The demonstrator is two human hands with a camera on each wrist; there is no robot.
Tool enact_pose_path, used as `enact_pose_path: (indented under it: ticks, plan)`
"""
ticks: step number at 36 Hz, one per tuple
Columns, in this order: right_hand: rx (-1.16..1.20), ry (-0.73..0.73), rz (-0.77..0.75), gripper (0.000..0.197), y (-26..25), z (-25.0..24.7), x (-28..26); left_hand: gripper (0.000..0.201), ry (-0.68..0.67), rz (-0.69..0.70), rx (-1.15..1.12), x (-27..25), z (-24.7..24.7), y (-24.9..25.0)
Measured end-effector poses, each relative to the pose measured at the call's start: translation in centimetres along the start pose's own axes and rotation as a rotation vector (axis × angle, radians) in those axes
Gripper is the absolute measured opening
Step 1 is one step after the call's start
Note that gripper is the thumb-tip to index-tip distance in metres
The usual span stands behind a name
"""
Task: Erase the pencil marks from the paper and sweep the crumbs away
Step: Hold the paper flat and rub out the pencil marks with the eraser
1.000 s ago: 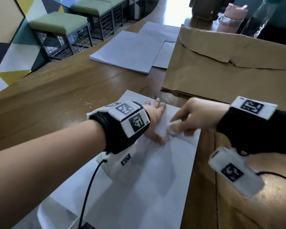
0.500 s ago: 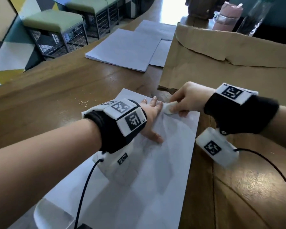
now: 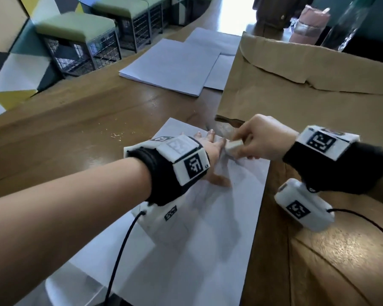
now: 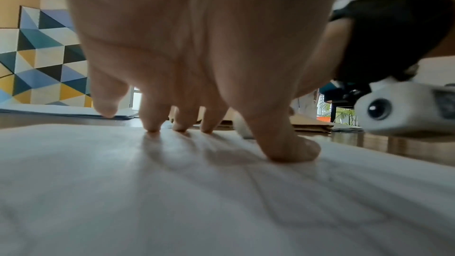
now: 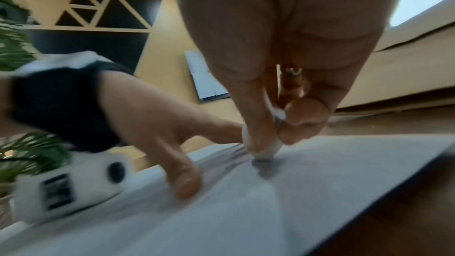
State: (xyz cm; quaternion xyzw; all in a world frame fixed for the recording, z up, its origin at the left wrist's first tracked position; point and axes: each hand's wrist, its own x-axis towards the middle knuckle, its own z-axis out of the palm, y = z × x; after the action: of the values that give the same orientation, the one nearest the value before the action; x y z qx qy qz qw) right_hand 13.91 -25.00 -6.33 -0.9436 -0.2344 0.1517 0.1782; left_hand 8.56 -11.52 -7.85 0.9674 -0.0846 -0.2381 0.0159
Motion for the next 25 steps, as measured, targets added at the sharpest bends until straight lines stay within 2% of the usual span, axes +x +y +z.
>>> enact_pose_path:
  ticks: [4,6,9,11,14,17,19,21,23,25]
  plan:
    - [-0.146,-0.222,-0.028,0.002,-0.1,-0.4,-1.9,0.104,-0.050,-0.029,0.052,0.3,0.0,0.2]
    - [-0.129,-0.257,0.016,0.005,-0.3,-0.9,-1.4,0.107,-0.070,-0.025,0.045,0.3,-0.2,0.1]
    - [-0.037,-0.057,0.051,0.005,-0.3,-1.2,0.6,0.108,-0.069,-0.018,0.021,0.1,-0.3,0.1]
    - [-0.017,0.026,0.028,0.011,-0.1,-0.9,1.0,0.108,-0.067,-0.017,0.015,0.0,-0.3,0.2]
    - [-0.121,0.010,-0.062,0.018,-0.2,-0.1,-0.5,0.106,-0.075,-0.022,0.011,-0.1,-0.3,0.3]
    - [-0.231,-0.160,-0.107,0.013,-0.4,-0.5,-2.0,0.105,-0.083,-0.029,-0.002,-0.1,-0.4,0.4]
    - [-0.248,-0.221,-0.076,0.006,-0.8,-1.0,-1.5,0.106,-0.085,-0.026,-0.005,-0.1,-0.5,0.5]
    - [-0.189,-0.134,-0.045,0.002,-1.3,-1.4,-0.2,0.106,-0.083,-0.022,-0.005,-0.2,-0.6,0.5]
    - [-0.131,-0.003,-0.037,0.009,-1.4,-1.1,0.8,0.107,-0.079,-0.020,-0.010,-0.2,-0.5,0.5]
    - [-0.151,0.060,-0.059,0.015,-1.2,-0.5,0.6,0.107,-0.080,-0.017,-0.005,-0.2,-0.4,0.3]
